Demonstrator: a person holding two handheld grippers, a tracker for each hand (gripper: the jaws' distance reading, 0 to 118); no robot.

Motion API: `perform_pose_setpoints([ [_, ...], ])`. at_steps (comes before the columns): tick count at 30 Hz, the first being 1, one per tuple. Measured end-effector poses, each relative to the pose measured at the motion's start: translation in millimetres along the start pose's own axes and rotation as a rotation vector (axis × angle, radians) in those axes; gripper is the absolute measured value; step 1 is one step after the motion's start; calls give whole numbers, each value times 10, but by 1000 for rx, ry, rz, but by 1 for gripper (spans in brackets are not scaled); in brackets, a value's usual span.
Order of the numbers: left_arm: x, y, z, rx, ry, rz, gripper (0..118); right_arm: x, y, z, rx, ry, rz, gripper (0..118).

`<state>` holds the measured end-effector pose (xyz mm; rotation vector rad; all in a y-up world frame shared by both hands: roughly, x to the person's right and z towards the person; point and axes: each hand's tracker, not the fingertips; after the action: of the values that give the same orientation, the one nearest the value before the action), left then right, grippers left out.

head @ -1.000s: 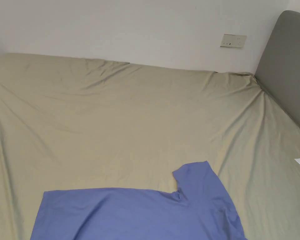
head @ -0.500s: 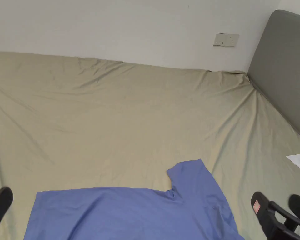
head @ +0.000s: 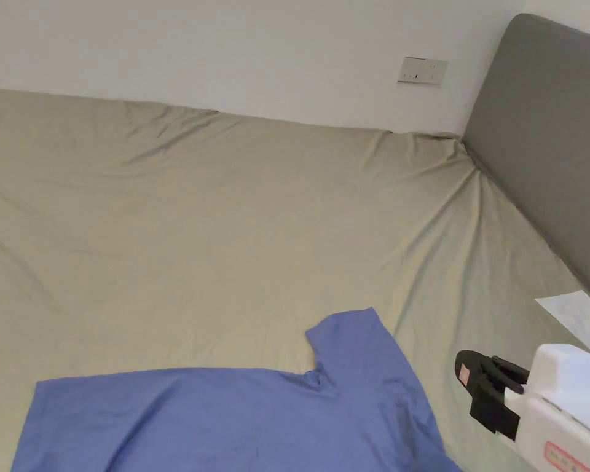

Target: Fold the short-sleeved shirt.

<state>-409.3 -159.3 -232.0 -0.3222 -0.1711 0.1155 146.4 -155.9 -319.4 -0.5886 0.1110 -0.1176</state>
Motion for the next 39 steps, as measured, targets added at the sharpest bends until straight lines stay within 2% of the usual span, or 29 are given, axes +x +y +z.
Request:
perform_pose_setpoints([
  [1, -25, -14, -34, -11, -4, 7, 0, 169, 59, -280, -82, 23, -59, 25],
  [2, 43, 2, -52, -18, -2, 11, 0, 307, 82, -540, -103, 27, -98, 52],
  [3, 42, -14, -82, -26, -4, 12, 0, 470, 123, -869, -185, -8, -119, 88],
  [4, 36, -36, -116, -37, -4, 11, 0, 591, 127, -1231, -295, -43, -102, 104],
  [5, 32, -56, -147, -46, 1, 12, 0, 682, 102, -1507, -361, -71, -117, 105],
  [6, 22, -87, -178, -59, 5, 21, 0, 758, 50, -1798, -437, -126, -119, 97],
  [7, 3, -113, -207, -76, 2, 45, 0, 823, -11, -2035, -502, -132, -88, 90],
  [8, -9, -137, -222, -79, 3, 63, 0, 879, -70, -2206, -532, -119, -88, 89],
  [10, 40, -123, -235, -94, 13, 81, 0, 986, -227, -2499, -626, -140, -176, 88],
  [11, 45, -138, -250, -101, 24, 81, 0, 985, -293, -2541, -653, -160, -190, 88],
  [14, 40, -172, -286, -122, 36, 90, 0, 959, -387, -2670, -668, -150, -151, 83],
  [17, 14, -198, -338, -141, 47, 101, 0, 877, -387, -2682, -701, -191, -68, 77],
  [18, 33, -171, -347, -145, 49, 106, 0, 869, -379, -2672, -700, -192, -69, 71],
  [19, 28, -163, -363, -151, 48, 116, 0, 835, -342, -2644, -692, -210, -61, 59],
  [20, 25, -160, -375, -155, 46, 125, 0, 818, -321, -2618, -686, -209, -47, 39],
  [21, 24, -157, -391, -155, 47, 131, 0, 807, -298, -2594, -664, -159, -23, 7],
  [22, 23, -132, -409, -154, 46, 134, 0, 779, -286, -2574, -644, -108, -56, 6],
  [23, 20, -119, -434, -157, 43, 136, 0, 746, -250, -2548, -660, -154, -53, 6],
  [27, -52, 0, -646, -165, 33, 124, 0, 583, -104, -2439, -592, -133, 47, 6],
  [28, -118, 42, -767, -166, 23, 127, 4, 548, -63, -2398, -576, -113, 58, 6],
  [29, -193, 75, -908, -169, 4, 134, 16, 526, -34, -2358, -560, -97, 52, 5],
  [31, -488, 133, -1383, -222, 0, 197, 79, 484, 31, -2282, -519, -70, 32, 5],
  [32, -602, 132, -1625, -279, 0, 254, 101, 460, 45, -2256, -516, -61, 37, 5],
  [33, -695, 105, -1852, -336, 1, 289, 114, 432, 55, -2233, -511, -46, 47, 5],
  [35, -927, -29, -2314, -426, 36, 330, 107, 357, 64, -2206, -502, -27, 84, 5],
  [37, -997, -219, -2704, -522, 131, 266, 98, 306, 64, -2189, -501, -39, 120, 5],
  [39, -1108, -459, -2949, -641, 170, 277, 91, 308, 56, -2185, -501, -42, 117, 5],
])
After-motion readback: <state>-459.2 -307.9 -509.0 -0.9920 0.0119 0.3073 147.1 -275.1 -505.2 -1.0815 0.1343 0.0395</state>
